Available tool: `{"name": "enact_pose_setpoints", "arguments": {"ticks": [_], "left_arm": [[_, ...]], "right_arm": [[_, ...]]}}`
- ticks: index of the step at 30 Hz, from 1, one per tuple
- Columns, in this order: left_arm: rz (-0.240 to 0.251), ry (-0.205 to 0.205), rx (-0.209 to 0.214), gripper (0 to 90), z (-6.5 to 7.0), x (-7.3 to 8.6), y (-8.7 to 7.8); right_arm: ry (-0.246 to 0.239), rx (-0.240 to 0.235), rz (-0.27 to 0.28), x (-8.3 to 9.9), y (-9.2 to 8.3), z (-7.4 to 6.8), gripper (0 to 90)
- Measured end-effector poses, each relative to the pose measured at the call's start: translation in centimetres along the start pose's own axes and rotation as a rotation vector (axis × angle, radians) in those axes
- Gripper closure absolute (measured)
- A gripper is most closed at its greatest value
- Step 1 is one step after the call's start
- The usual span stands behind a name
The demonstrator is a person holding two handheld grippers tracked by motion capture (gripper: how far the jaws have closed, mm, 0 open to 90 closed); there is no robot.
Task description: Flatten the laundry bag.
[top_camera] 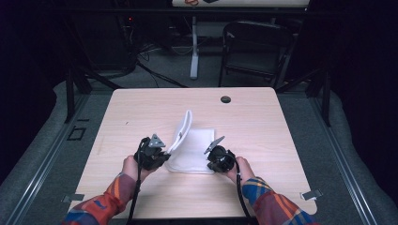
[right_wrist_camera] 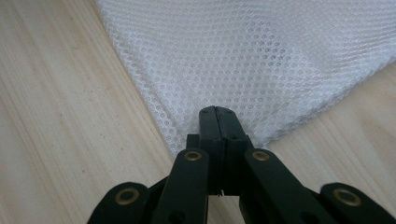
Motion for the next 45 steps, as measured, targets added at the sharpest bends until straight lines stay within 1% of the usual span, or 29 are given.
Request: {"name": "enact_pose_setpoints", "arguments": {"ticks": [2, 3, 5, 6, 7, 9, 15, 16, 22, 26, 29, 30, 31, 33, 36, 37, 38, 40, 41, 42, 43, 44, 45], "left_arm": [[-0.006, -0.004, -0.001, 83.4, -0.1, 0.2, 0.0], [-0.009, -0.006, -0.001, 83.4, -0.2, 0.3, 0.0], [-0.01, -0.013, -0.003, 84.0, -0.3, 0.4, 0.0], [-0.007, -0.026, -0.005, 84.9, -0.4, 0.4, 0.0], [-0.01, -0.033, 0.0, 85.5, -0.4, 0.4, 0.0], [-0.019, -0.032, 0.002, 85.7, -0.5, 0.6, 0.0], [-0.035, -0.04, -0.002, 85.8, -0.8, 1.0, 0.2], [-0.035, -0.041, -0.003, 85.8, -0.8, 1.0, 0.2], [-0.066, -0.059, 0.006, 86.0, -1.1, 1.7, 0.3], [-0.072, -0.073, 0.015, 86.0, -1.4, 1.9, 0.2], [-0.08, -0.082, 0.027, 86.1, -1.3, 2.2, 0.2], [-0.085, -0.072, 0.03, 86.0, -1.3, 2.3, 0.2], [-0.088, -0.074, 0.036, 86.0, -1.3, 2.4, 0.2], [-0.094, -0.084, 0.048, 86.0, -1.2, 2.5, 0.2], [-0.106, -0.083, 0.062, 85.9, -1.1, 2.8, 0.2], [-0.11, -0.08, 0.069, 85.7, -1.0, 2.8, 0.2], [-0.11, -0.08, 0.069, 85.5, -1.0, 2.8, 0.2], [-0.127, -0.064, 0.079, 85.0, -0.8, 3.1, 0.2], [-0.138, -0.062, 0.092, 84.2, -0.7, 3.2, 0.2], [-0.145, -0.056, 0.103, 83.2, -0.7, 3.4, 0.1], [-0.151, -0.047, 0.107, 81.7, -0.7, 3.6, 0.0], [-0.161, -0.047, 0.113, 78.5, -0.6, 3.8, -0.2], [-0.166, -0.041, 0.12, 75.6, -0.7, 4.0, -0.3]], "right_arm": [[0.003, 0.0, 0.006, 0.0, 0.0, 0.0, 90.0], [-0.001, 0.0, -0.004, 0.0, 0.0, 0.0, 90.0], [0.003, 0.001, 0.006, 0.0, 0.0, 0.0, 90.0], [0.0, 0.001, -0.001, 0.0, 0.0, 0.0, 90.0], [0.002, 0.001, 0.004, 0.0, 0.0, 0.0, 90.0], [-0.003, 0.0, -0.007, 0.0, -0.1, 0.1, 90.0], [-0.003, -0.001, -0.008, 0.1, -0.1, 0.1, 90.0], [0.001, -0.003, 0.0, 0.0, 0.0, 0.1, 90.0], [0.001, -0.005, -0.001, 0.0, 0.0, 0.1, 90.0], [-0.002, -0.006, -0.004, 0.1, -0.1, 0.1, 90.0], [-0.014, -0.01, -0.014, 0.2, -0.2, 0.2, 90.0], [-0.016, -0.014, -0.017, 0.2, -0.2, 0.3, 90.0], [-0.013, -0.017, -0.006, 0.2, -0.2, 0.3, 90.0], [-0.012, -0.021, -0.012, 0.3, -0.3, 0.3, 90.0], [-0.012, -0.022, -0.016, 0.5, -0.4, 0.5, 90.0], [-0.021, -0.024, -0.031, 0.6, -0.5, 0.6, 90.0], [-0.021, -0.024, -0.031, 0.6, -0.5, 0.6, 90.0], [-0.015, -0.022, -0.037, 0.8, -0.7, 0.7, 90.0], [-0.01, -0.02, -0.029, 0.9, -0.7, 0.8, 90.0], [-0.014, -0.021, -0.042, 1.0, -0.9, 0.9, 90.0], [-0.007, -0.022, -0.036, 1.1, -0.9, 0.9, 90.0], [-0.006, -0.02, -0.035, 1.1, -0.9, 1.0, 90.0], [-0.014, -0.021, -0.051, 1.2, -1.1, 1.1, 90.0]]}}
Point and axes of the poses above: each handheld gripper's, and its own axes: y roughly forward along the jaws, x roughly out of its underside, z roughly to its right, the point moved 9 cm from there along y, roughly forward along the jaws, and after that the axes turned 11 degrees about -x, right-handed, at the moved point
